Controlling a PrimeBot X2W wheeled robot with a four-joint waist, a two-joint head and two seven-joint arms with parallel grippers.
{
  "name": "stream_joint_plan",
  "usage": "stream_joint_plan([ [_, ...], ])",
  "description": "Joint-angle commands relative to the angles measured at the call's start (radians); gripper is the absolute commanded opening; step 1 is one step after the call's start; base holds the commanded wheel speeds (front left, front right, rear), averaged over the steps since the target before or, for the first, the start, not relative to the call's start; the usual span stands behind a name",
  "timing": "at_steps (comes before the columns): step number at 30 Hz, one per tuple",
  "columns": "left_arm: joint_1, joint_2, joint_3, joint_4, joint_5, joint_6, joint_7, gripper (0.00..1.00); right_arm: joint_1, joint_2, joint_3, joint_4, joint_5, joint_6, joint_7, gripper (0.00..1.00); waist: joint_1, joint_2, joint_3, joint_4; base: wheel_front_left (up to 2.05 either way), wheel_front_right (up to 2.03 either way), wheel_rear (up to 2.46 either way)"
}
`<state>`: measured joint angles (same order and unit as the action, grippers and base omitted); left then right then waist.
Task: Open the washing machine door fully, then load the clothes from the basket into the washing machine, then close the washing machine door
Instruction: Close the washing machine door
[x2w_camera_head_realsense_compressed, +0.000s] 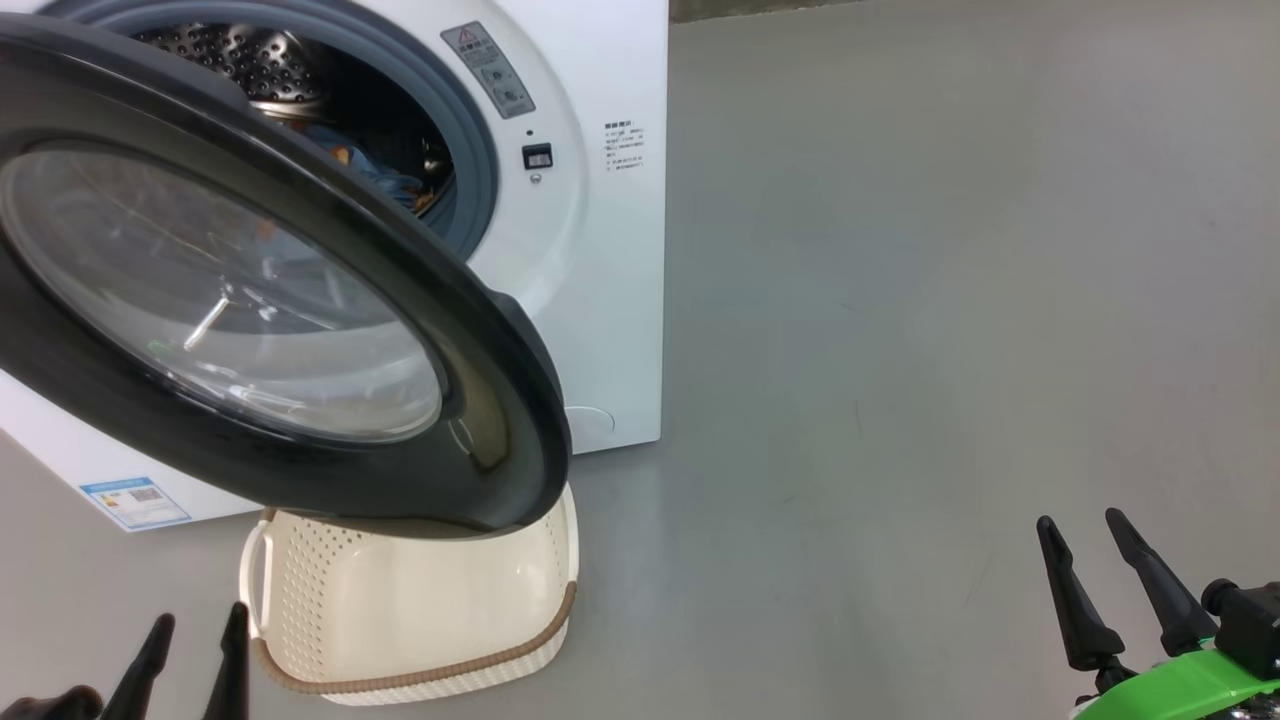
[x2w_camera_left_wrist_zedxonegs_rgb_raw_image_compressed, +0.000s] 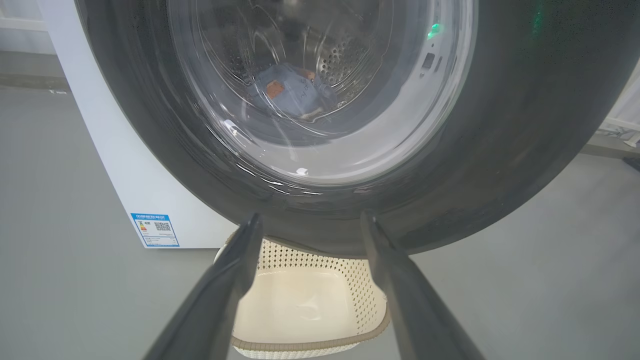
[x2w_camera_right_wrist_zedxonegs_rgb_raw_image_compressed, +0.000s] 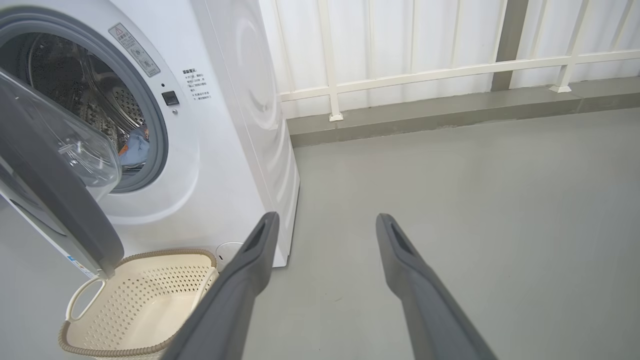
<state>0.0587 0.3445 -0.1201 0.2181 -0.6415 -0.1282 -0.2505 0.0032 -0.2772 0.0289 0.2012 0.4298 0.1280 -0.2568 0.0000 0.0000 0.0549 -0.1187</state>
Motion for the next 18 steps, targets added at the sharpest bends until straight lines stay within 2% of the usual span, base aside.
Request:
stream_joint_plan([
  [1, -0.011, 0.001, 0.066, -0.043, 0.063, -0.003, -0.011, 1.00, -0.002, -0.018, 0.016, -0.026, -0.004, 0.003, -0.005, 1.00, 0.0000, 0.0000, 0.000, 0.002, 0.00, 0.00, 0.00],
  [5, 0.004, -0.051, 0.119, -0.081, 0.161, -0.003, -0.011, 1.00, 0.000, -0.016, 0.014, -0.026, -0.005, 0.003, -0.005, 1.00, 0.0000, 0.0000, 0.003, 0.006, 0.00, 0.00, 0.00],
  [10, 0.007, -0.096, 0.166, -0.096, 0.217, -0.003, -0.011, 1.00, -0.002, -0.011, 0.011, -0.026, -0.006, 0.003, -0.005, 1.00, 0.0000, 0.0000, 0.012, 0.009, 0.00, 0.00, 0.00],
  [18, 0.002, -0.113, 0.159, -0.075, 0.247, -0.003, -0.011, 1.00, -0.007, -0.002, 0.010, -0.022, -0.007, 0.003, -0.005, 1.00, 0.0000, 0.0000, 0.020, 0.003, 0.00, 0.00, 0.00],
])
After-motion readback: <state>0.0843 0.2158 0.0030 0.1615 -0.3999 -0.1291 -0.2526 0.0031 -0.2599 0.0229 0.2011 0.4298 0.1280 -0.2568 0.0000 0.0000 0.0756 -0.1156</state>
